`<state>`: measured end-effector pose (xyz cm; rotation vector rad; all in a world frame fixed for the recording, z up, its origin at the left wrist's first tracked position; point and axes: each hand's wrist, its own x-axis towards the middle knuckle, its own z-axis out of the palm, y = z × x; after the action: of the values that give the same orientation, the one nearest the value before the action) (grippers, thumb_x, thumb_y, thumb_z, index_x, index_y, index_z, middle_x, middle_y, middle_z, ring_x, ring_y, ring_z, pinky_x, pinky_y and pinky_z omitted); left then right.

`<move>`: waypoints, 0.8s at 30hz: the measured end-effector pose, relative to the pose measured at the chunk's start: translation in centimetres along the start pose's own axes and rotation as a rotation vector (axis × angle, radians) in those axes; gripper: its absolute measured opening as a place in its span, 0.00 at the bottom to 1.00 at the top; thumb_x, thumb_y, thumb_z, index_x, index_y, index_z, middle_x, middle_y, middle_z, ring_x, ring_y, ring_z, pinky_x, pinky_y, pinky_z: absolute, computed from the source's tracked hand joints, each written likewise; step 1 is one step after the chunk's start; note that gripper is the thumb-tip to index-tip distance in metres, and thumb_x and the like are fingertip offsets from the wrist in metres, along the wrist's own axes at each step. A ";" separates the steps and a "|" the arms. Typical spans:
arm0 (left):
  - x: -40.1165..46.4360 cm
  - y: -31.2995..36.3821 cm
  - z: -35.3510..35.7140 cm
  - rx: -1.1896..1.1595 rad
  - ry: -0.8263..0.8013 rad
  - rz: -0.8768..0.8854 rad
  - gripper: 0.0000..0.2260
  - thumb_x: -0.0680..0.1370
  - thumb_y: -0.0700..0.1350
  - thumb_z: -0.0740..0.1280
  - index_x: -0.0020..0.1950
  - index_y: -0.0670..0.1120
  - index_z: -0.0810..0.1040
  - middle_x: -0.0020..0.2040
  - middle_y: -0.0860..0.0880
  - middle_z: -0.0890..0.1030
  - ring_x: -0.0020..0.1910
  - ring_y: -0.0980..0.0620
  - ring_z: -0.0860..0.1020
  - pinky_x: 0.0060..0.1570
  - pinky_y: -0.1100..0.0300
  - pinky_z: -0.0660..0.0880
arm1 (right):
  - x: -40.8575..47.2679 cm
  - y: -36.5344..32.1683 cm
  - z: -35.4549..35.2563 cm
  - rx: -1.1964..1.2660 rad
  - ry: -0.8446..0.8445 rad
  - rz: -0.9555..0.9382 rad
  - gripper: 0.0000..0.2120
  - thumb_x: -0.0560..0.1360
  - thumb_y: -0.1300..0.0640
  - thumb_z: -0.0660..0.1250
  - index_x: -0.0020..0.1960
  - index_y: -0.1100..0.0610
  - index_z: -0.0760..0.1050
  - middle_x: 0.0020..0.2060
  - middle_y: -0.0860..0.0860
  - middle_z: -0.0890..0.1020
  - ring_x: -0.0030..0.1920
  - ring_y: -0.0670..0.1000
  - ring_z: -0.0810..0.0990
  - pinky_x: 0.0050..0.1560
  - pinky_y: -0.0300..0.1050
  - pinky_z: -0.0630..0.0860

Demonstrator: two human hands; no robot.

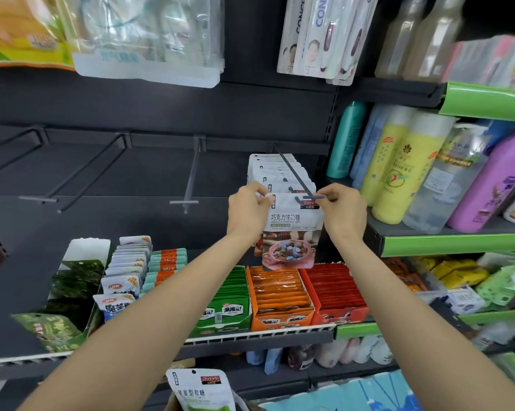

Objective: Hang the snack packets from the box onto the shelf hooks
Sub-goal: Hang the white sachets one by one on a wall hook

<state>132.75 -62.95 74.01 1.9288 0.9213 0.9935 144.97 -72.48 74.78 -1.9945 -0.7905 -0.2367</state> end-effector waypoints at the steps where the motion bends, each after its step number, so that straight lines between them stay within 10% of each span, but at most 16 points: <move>1: 0.4 0.1 0.0 0.030 0.013 0.014 0.03 0.78 0.43 0.66 0.49 0.45 0.77 0.42 0.44 0.81 0.42 0.50 0.78 0.44 0.58 0.73 | 0.3 -0.3 0.2 -0.019 0.007 0.000 0.05 0.75 0.58 0.66 0.47 0.54 0.81 0.44 0.50 0.83 0.47 0.53 0.79 0.41 0.42 0.69; 16: -2.7 -2.1 -1.0 0.079 0.012 0.040 0.08 0.77 0.41 0.66 0.55 0.45 0.74 0.49 0.47 0.79 0.46 0.51 0.78 0.47 0.56 0.77 | -3.7 0.0 1.3 0.033 0.001 0.081 0.22 0.74 0.57 0.69 0.66 0.55 0.69 0.61 0.56 0.71 0.58 0.54 0.74 0.50 0.39 0.65; 24: -11.4 -9.1 -5.0 0.190 -0.265 -0.019 0.07 0.78 0.38 0.60 0.52 0.46 0.77 0.45 0.50 0.81 0.42 0.51 0.79 0.45 0.57 0.77 | -17.6 0.9 3.1 0.040 -0.392 0.123 0.11 0.74 0.60 0.69 0.56 0.58 0.77 0.49 0.53 0.81 0.51 0.51 0.79 0.50 0.40 0.73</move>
<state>121.18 -67.01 64.64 2.1437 0.9036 0.6375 131.49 -77.84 64.36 -2.0705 -0.9019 0.2480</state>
